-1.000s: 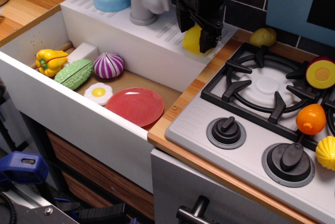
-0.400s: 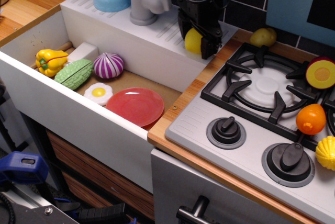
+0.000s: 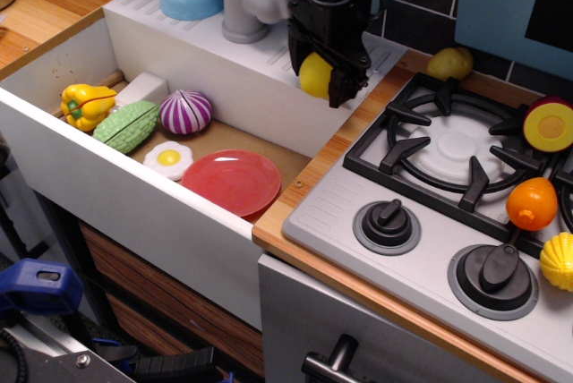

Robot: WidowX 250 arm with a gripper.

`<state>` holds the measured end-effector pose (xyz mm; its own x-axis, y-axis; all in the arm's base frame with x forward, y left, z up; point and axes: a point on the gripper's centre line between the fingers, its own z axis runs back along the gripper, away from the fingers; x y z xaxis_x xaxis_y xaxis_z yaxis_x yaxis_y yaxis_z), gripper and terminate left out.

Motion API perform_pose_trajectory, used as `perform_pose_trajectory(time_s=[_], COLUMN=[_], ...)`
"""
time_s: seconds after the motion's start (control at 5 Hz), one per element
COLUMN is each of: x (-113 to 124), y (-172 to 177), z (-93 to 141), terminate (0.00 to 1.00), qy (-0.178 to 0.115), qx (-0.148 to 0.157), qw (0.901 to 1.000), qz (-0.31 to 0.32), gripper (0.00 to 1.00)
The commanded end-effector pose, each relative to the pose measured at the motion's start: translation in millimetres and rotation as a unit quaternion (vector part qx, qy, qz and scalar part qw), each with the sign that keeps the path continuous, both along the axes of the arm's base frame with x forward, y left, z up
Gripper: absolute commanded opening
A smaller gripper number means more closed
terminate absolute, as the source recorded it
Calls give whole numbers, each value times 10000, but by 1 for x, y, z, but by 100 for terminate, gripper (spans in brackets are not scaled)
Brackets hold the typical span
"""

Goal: Put lemon on plate

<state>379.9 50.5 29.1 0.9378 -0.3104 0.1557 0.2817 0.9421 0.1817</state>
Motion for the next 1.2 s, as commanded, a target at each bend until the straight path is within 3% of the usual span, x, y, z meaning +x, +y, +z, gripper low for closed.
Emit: perform_pose_trajectory(time_s=[0.0, 0.4, 1.0], x=[-29, -59, -70], y=[11, 23, 45], z=[26, -6, -46], terminate=[0, 0, 0], qy=[-257, 150, -34], qx=[106, -102, -269], qw=[9994, 9997, 9993], qz=[209, 139, -251], gripper=[0, 0, 0])
